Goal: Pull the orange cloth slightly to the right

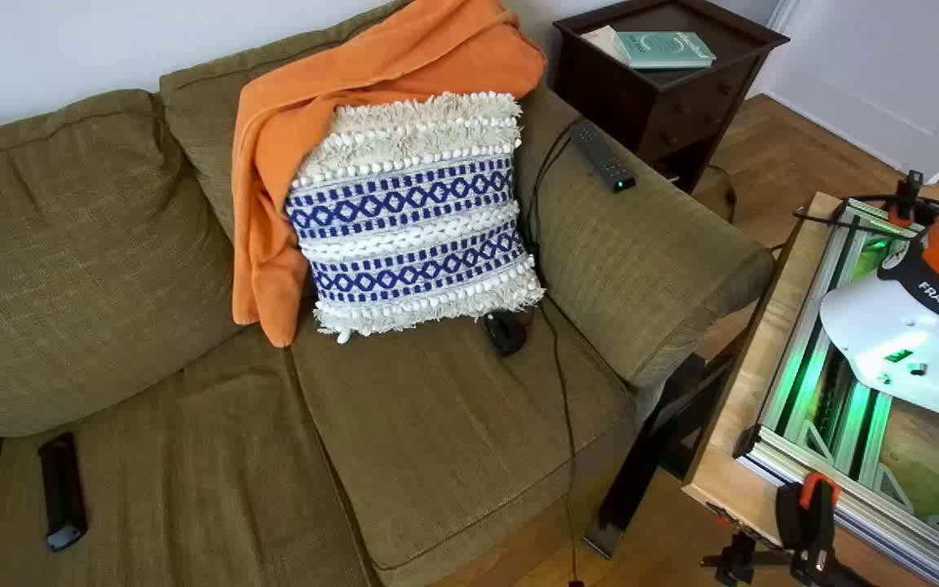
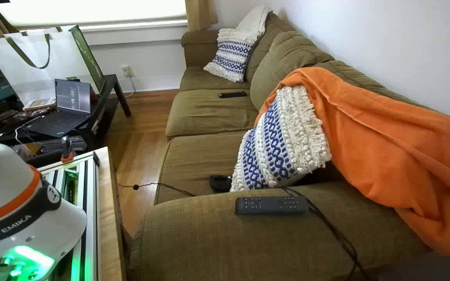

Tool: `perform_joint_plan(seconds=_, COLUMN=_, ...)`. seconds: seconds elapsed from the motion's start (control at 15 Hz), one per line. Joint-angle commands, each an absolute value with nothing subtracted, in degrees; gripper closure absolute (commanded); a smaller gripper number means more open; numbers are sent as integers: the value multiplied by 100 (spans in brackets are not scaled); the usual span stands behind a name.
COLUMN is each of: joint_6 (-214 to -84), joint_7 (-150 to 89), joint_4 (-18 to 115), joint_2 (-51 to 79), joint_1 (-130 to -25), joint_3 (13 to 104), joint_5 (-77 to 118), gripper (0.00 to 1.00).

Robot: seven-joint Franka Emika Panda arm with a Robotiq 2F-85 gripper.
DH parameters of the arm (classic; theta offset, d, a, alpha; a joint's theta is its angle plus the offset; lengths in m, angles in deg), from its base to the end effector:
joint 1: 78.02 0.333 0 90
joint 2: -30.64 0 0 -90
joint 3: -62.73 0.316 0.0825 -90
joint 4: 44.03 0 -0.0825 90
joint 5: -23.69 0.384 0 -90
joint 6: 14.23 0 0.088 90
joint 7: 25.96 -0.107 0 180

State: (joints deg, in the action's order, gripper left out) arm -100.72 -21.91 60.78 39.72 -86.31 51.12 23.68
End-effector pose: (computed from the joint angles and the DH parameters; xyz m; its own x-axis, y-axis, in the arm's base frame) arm 0.4607 -0.1739 0.5804 0.9517 -0.2614 -0.1610 -0.2713 -0.9615 -0.0431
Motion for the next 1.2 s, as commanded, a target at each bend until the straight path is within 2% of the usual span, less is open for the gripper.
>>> perform_joint_plan(seconds=0.0, joint_6=-10058, joint_7=-2183, joint_4=6060, joint_2=3963, joint_1=-8675, joint_3=5147, joint_5=2375, gripper=0)
perform_joint_plan(seconds=0.73, joint_6=-10058, joint_7=-2183, joint_4=6060, joint_2=3963, joint_1=-8677, joint_3=5146, joint_5=2375, gripper=0)
perform_joint_plan(seconds=1.13, joint_6=-10153, joint_7=-3042, joint_4=5788, joint_2=3381, joint_1=-8484, joint_3=5468, joint_5=3077, gripper=0)
